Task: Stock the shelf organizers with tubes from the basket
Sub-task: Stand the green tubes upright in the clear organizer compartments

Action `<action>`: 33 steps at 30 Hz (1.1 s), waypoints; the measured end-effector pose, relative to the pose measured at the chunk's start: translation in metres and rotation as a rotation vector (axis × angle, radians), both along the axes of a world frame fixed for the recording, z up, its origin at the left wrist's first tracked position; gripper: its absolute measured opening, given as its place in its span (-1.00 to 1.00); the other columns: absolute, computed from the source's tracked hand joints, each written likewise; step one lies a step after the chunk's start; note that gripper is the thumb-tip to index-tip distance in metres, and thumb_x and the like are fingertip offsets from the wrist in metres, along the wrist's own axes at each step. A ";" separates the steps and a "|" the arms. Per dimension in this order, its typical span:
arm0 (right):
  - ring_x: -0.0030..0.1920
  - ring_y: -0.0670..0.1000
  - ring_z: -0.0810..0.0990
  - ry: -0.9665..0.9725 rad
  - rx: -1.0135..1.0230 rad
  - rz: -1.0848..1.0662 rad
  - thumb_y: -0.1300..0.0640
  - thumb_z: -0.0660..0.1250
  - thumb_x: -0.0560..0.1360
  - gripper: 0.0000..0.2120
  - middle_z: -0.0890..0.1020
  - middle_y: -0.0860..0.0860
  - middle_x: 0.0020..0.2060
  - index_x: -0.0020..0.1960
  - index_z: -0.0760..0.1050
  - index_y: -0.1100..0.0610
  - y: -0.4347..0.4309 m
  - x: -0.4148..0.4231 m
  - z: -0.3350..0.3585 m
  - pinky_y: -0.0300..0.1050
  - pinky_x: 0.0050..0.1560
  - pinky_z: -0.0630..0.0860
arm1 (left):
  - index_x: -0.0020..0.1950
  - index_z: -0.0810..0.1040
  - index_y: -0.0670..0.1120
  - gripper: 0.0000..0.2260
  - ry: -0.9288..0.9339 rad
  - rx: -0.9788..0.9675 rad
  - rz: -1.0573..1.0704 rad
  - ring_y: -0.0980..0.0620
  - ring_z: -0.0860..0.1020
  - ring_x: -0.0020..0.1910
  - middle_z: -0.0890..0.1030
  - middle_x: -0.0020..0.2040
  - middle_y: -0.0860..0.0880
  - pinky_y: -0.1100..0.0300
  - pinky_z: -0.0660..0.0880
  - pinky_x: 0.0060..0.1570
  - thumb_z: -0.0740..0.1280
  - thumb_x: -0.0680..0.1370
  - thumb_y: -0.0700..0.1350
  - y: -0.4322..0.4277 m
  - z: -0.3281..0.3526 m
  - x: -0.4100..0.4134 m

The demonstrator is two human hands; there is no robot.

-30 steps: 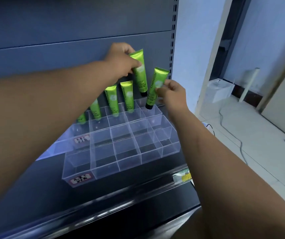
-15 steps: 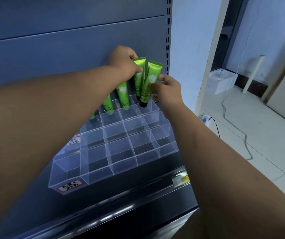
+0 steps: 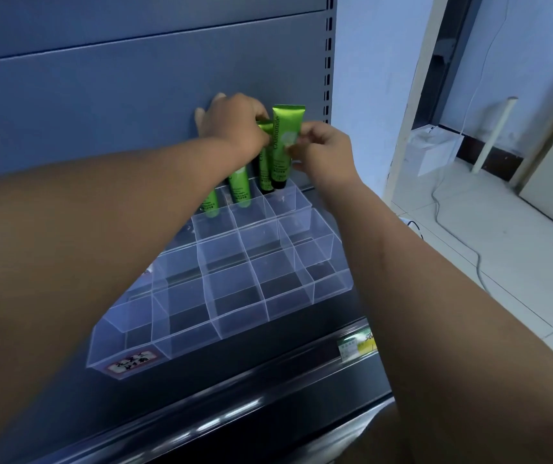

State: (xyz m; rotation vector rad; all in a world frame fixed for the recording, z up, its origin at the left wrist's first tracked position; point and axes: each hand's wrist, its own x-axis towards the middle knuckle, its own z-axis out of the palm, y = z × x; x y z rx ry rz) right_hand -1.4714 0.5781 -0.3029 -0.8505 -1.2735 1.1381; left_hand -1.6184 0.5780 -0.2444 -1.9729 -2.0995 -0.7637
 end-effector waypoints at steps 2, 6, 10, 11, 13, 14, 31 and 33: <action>-0.31 -0.13 0.62 -0.058 0.024 0.006 0.46 0.38 0.46 -0.75 0.64 -0.12 -0.38 -0.13 0.62 0.11 0.001 -0.001 -0.002 -0.24 -0.23 0.57 | 0.11 0.67 0.09 -0.78 0.022 -0.001 0.004 -0.15 0.40 0.31 0.65 0.07 0.01 -0.04 0.25 0.14 0.44 0.48 -0.08 0.000 -0.002 0.000; -0.40 -0.22 0.56 -0.111 0.028 0.003 0.43 0.42 0.46 -0.77 0.61 -0.17 -0.45 -0.13 0.63 0.11 0.006 -0.002 -0.009 -0.33 -0.31 0.49 | -0.06 0.64 0.09 -0.83 -0.023 0.022 0.010 -0.12 0.43 0.26 0.64 -0.03 0.05 -0.01 0.22 0.10 0.37 0.47 -0.18 0.000 -0.004 0.000; -0.35 -0.15 0.58 -0.116 0.022 -0.014 0.43 0.44 0.44 -0.78 0.64 -0.10 -0.37 -0.11 0.65 0.11 0.007 -0.002 -0.015 -0.25 -0.25 0.51 | -0.12 0.66 0.10 -0.86 -0.056 0.025 0.002 -0.08 0.49 0.29 0.67 0.03 0.08 -0.05 0.29 0.26 0.38 0.51 -0.15 0.000 0.001 -0.002; -0.35 -0.15 0.59 -0.113 0.018 -0.011 0.44 0.44 0.44 -0.77 0.66 -0.07 -0.34 -0.12 0.65 0.11 0.006 -0.001 -0.016 -0.27 -0.26 0.51 | -0.19 0.63 0.10 -0.87 -0.055 0.021 -0.001 -0.07 0.51 0.27 0.68 0.02 0.09 -0.06 0.29 0.28 0.41 0.51 -0.12 0.000 0.002 -0.003; -0.34 -0.13 0.61 -0.103 0.012 -0.003 0.45 0.42 0.45 -0.75 0.68 -0.03 -0.31 -0.12 0.65 0.10 0.005 0.000 -0.017 -0.28 -0.29 0.51 | -0.25 0.61 0.10 -0.85 -0.057 0.020 -0.002 -0.05 0.53 0.25 0.69 -0.02 0.11 -0.08 0.30 0.30 0.44 0.51 -0.08 0.002 0.001 -0.005; -0.34 -0.13 0.61 -0.104 0.013 -0.001 0.45 0.42 0.45 -0.75 0.68 -0.04 -0.32 -0.13 0.65 0.10 0.005 0.000 -0.018 -0.28 -0.29 0.51 | -0.24 0.64 0.10 -0.86 -0.066 0.022 0.000 -0.04 0.53 0.24 0.69 -0.03 0.12 -0.08 0.30 0.30 0.44 0.51 -0.07 0.003 0.000 -0.006; -0.05 0.06 0.73 -0.286 -0.030 -0.039 0.39 0.47 0.44 -0.76 0.75 0.09 -0.09 0.04 0.69 0.16 0.024 -0.006 -0.040 0.09 0.15 0.65 | -0.15 0.71 0.03 -0.90 -0.091 0.088 0.052 -0.05 0.61 0.10 0.72 -0.06 0.04 0.03 0.40 0.23 0.41 0.50 -0.13 0.012 -0.005 -0.005; -0.05 0.04 0.73 -0.317 -0.014 -0.056 0.36 0.48 0.43 -0.76 0.76 0.04 -0.12 0.04 0.70 0.13 0.026 -0.008 -0.040 0.10 0.15 0.64 | -0.16 0.72 0.02 -0.89 -0.091 0.085 0.054 -0.06 0.63 0.05 0.72 -0.08 0.02 0.07 0.42 0.19 0.42 0.49 -0.15 0.012 -0.004 -0.005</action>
